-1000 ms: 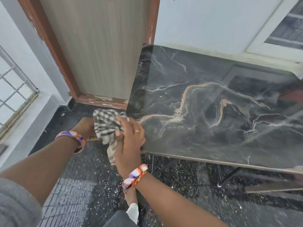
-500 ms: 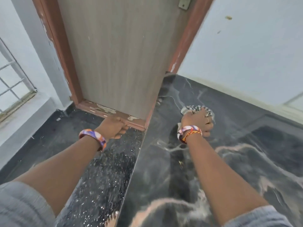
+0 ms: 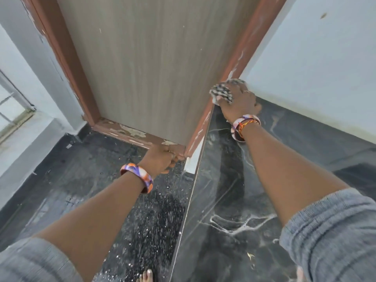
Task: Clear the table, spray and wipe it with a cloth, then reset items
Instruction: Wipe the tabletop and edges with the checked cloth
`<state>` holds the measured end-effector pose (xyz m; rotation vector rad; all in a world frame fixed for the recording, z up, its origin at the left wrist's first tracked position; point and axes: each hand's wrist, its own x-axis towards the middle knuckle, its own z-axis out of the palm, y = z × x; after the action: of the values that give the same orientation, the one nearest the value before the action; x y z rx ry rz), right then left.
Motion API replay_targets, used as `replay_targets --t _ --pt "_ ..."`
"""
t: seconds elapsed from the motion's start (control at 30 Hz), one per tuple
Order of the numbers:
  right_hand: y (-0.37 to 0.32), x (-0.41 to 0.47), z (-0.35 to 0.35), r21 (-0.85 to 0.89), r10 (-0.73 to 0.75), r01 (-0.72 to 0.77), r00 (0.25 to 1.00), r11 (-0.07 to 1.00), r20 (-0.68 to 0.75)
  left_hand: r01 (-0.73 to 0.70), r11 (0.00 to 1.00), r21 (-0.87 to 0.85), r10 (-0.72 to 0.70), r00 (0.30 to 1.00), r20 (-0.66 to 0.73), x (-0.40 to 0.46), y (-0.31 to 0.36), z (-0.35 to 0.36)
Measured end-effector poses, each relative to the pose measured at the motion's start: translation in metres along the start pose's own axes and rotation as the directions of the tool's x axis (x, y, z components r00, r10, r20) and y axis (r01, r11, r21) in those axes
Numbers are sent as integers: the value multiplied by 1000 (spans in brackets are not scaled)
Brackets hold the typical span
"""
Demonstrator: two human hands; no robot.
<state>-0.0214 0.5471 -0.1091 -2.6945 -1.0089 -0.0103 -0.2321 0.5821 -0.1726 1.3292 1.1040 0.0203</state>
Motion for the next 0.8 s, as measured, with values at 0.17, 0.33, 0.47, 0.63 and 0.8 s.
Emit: replay_targets --t 0.17,0.33,0.47,0.63,0.8 --pt "-9 -41 -6 77 -281 274 954 959 105 -33 999 -24 32 999 -18 -27 3 9" --pt "-11 -141 -13 105 -387 377 915 920 112 -13 1000 28 15 997 -73 -71 -30 2" --pt "-14 -228 -20 93 -456 447 880 889 129 -30 985 168 57 986 -158 -116 -67 -11" --pt "-18 -337 -31 105 -508 497 850 861 140 -83 946 313 155 964 -215 -179 -97 -9" --pt "-19 -432 -42 131 -571 557 811 820 130 -158 823 546 361 887 -287 -238 -120 -6"
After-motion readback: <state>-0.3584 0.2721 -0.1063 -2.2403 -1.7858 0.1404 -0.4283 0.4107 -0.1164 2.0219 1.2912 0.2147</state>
